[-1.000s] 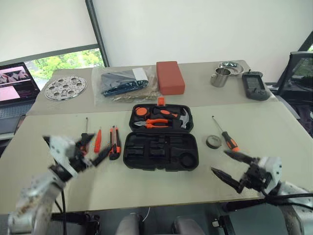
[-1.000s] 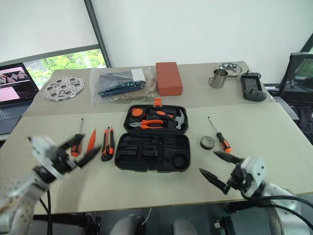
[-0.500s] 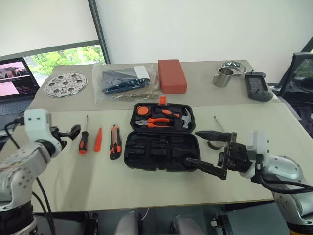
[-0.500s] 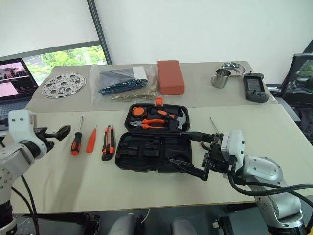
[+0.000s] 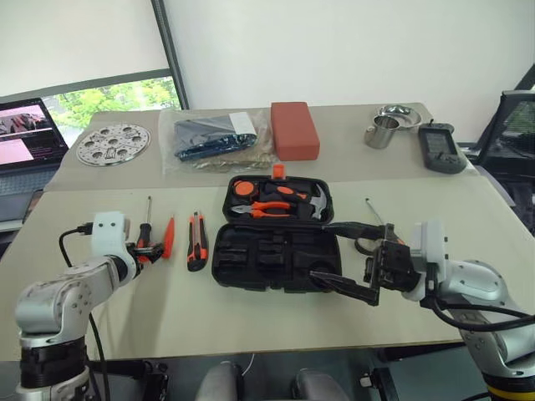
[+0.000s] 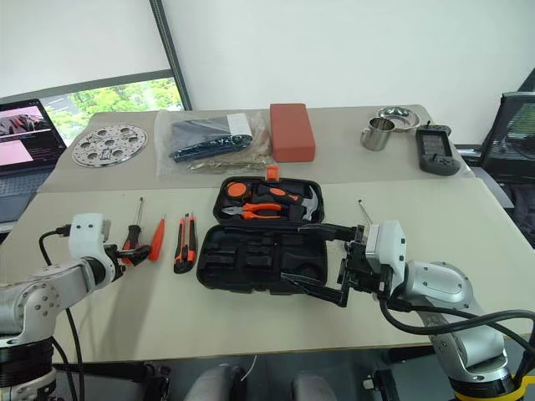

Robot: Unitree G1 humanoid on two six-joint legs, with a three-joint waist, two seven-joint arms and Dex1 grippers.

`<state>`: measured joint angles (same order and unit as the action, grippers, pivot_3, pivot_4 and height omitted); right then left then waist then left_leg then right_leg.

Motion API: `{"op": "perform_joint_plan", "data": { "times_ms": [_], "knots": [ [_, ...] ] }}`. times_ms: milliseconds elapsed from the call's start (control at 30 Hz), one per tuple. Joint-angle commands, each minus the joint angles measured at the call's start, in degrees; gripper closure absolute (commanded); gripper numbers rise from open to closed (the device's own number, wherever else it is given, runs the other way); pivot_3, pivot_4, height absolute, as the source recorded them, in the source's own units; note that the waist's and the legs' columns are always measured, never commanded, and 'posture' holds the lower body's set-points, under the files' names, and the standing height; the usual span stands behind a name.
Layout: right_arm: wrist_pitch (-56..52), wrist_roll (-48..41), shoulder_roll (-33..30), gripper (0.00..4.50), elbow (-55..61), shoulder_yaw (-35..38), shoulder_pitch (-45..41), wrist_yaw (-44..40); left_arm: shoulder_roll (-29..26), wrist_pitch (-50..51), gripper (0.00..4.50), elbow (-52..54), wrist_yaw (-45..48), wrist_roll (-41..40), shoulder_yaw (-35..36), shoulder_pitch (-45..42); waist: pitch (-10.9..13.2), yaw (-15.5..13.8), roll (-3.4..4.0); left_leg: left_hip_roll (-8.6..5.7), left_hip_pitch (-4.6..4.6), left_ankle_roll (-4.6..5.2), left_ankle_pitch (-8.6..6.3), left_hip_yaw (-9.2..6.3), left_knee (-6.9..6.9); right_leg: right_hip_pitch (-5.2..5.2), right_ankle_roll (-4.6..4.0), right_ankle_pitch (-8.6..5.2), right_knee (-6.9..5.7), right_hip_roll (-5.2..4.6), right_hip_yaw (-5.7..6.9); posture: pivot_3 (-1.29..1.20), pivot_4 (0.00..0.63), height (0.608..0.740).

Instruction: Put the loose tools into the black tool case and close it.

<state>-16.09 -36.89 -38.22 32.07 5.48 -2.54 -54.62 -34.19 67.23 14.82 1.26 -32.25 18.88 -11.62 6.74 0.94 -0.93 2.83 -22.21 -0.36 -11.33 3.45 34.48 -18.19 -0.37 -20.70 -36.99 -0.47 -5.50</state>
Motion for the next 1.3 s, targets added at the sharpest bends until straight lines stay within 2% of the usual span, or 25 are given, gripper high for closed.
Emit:
{"op": "perform_joint_plan", "data": {
  "times_ms": [33,67,167,233,267,300,400,433,533,633,733,800,867,967,1067,1200,1300],
  "knots": [
    [1.64,0.02,0.29,0.00,1.84,1.10,-0.58,0.51,-0.85,-1.82,0.04,-3.24,1.18,3.38,-0.87,-1.15,0.00,-0.09,0.00,0.00,0.01,-0.02,0.02,0.00,-0.02,0.00,0.00,0.00,0.00,0.00,-0.01,0.00,0.150,0.740],
    [1.75,0.12,0.34,0.00,1.75,1.09,-0.55,0.52,-1.03,-2.33,0.04,-4.03,1.61,4.11,-1.18,-1.36,0.00,-0.11,0.00,0.00,0.02,-0.04,0.02,-0.01,-0.04,0.00,0.00,0.00,0.00,0.00,0.00,0.00,0.150,0.740],
    [2.07,0.29,0.40,0.00,1.42,1.25,-0.40,0.50,-0.78,-3.49,0.82,-5.80,2.09,5.62,-0.57,-2.15,0.00,-0.13,-0.01,0.00,0.01,-0.04,0.03,-0.01,-0.04,0.00,0.00,0.00,0.00,-0.02,0.00,0.00,0.150,0.740],
    [2.26,0.33,0.38,0.00,1.31,1.51,-0.11,0.54,0.09,-2.75,1.44,-6.41,2.23,5.19,0.84,-2.22,0.00,-0.11,-0.01,0.00,0.00,-0.04,0.03,-0.01,-0.04,0.00,0.00,0.00,0.00,-0.03,0.00,0.00,0.150,0.740],
    [2.31,0.33,0.39,0.00,1.27,1.58,-0.03,0.53,0.46,-2.36,1.93,-6.62,2.38,4.94,1.31,-2.18,0.00,-0.07,-0.01,0.00,0.00,-0.04,0.03,-0.01,-0.04,0.00,0.00,0.00,0.00,-0.03,0.01,0.00,0.150,0.740],
    [2.36,0.36,0.41,0.00,1.26,1.61,0.04,0.53,0.73,-2.21,2.14,-6.74,2.54,4.88,1.58,-2.10,0.00,-0.01,0.00,0.01,0.01,-0.04,0.03,0.00,-0.06,0.00,0.00,0.00,0.00,-0.03,0.01,0.00,0.150,0.740],
    [2.43,0.36,0.45,0.00,1.13,1.65,-0.05,0.54,1.13,-2.32,3.32,-6.93,3.16,5.23,1.67,-2.14,0.00,-0.02,0.00,0.01,0.02,-0.04,0.03,0.00,-0.08,0.00,0.00,0.00,0.00,-0.02,0.00,0.00,0.150,0.740],
    [2.45,0.30,0.52,0.00,1.08,1.71,-0.12,0.61,1.26,-2.67,3.55,-7.11,3.30,5.39,1.93,-2.19,0.00,-0.05,0.00,0.01,0.02,-0.04,0.03,-0.01,-0.08,0.00,0.00,0.00,-0.01,-0.02,0.00,0.00,0.150,0.740],
    [2.59,0.02,0.95,0.00,0.67,2.10,-0.15,0.95,1.33,-5.29,3.54,-7.51,4.27,6.01,2.86,-2.73,0.00,-0.10,0.00,0.00,0.02,-0.04,0.03,0.00,-0.07,0.00,0.00,0.00,0.00,-0.04,0.00,0.00,0.150,0.740],
    [2.90,-0.40,1.45,0.00,0.36,2.81,-0.10,1.30,0.77,-13.26,3.54,-7.99,7.56,6.53,3.23,-4.73,0.01,-0.13,-0.02,0.01,0.00,-0.05,0.03,-0.01,-0.07,-0.01,0.00,0.00,0.00,-0.04,0.01,0.00,0.150,0.740],
    [2.70,-1.22,2.14,0.00,0.48,4.07,-0.45,2.46,-3.13,-29.91,3.54,-9.42,21.47,6.99,0.99,-8.16,0.10,-0.42,-0.18,0.00,-0.08,-0.11,0.07,-0.01,-0.08,-0.06,0.00,0.00,0.00,-0.02,0.08,0.00,0.150,0.740],
    [2.37,-2.39,2.99,0.00,0.04,5.82,-0.35,3.84,-7.23,-33.74,3.54,-10.91,32.40,6.20,-2.43,-11.42,0.11,-0.56,-0.23,0.01,-0.10,-0.17,0.11,0.01,-0.11,-0.07,-0.02,0.01,0.06,0.00,0.12,0.00,0.150,0.740],
    [2.45,-3.15,3.59,0.00,-1.49,8.22,0.17,4.86,-10.06,-38.64,3.54,-12.95,42.20,7.26,-7.76,-14.88,0.08,-0.64,-0.18,-0.02,-0.07,-0.18,0.11,0.05,-0.23,-0.05,-0.03,0.01,0.15,-0.04,0.11,0.00,0.150,0.740],
    [3.31,-2.88,2.19,0.00,-4.49,12.10,1.49,3.14,-11.20,-48.98,3.54,-18.80,54.78,12.43,-17.34,-21.37,-0.09,-0.94,0.13,-0.19,-0.02,-0.07,0.06,0.25,-0.29,-0.02,-0.02,0.01,0.23,0.00,0.11,0.00,0.150,0.740],
    [4.54,-2.17,-0.11,0.00,-7.05,15.72,3.86,0.04,-7.54,-59.72,3.54,-28.68,63.22,17.61,-24.98,-30.30,-0.07,-1.38,0.15,-0.27,-0.07,0.05,0.04,0.43,-0.25,-0.04,0.00,0.00,0.27,0.06,0.09,0.00,0.150,0.740],
    [6.17,-1.24,-1.72,0.00,-7.85,19.45,7.46,-1.47,-2.51,-76.40,3.54,-44.89,71.44,28.69,-36.19,-39.97,-0.06,-1.36,0.12,-0.27,-0.15,0.16,-0.01,0.47,-0.23,-0.08,0.00,0.00,0.32,0.24,0.03,0.00,0.150,0.740],
    [6.31,-1.50,-1.08,0.00,-6.61,20.30,8.71,-0.53,0.64,-84.58,3.54,-54.69,74.25,32.03,-38.88,-44.69,-0.04,-0.62,0.09,-0.27,-0.16,0.20,-0.04,0.50,-0.22,-0.09,0.00,0.00,0.33,0.39,-0.12,0.00,0.150,0.740]
  ]
}}
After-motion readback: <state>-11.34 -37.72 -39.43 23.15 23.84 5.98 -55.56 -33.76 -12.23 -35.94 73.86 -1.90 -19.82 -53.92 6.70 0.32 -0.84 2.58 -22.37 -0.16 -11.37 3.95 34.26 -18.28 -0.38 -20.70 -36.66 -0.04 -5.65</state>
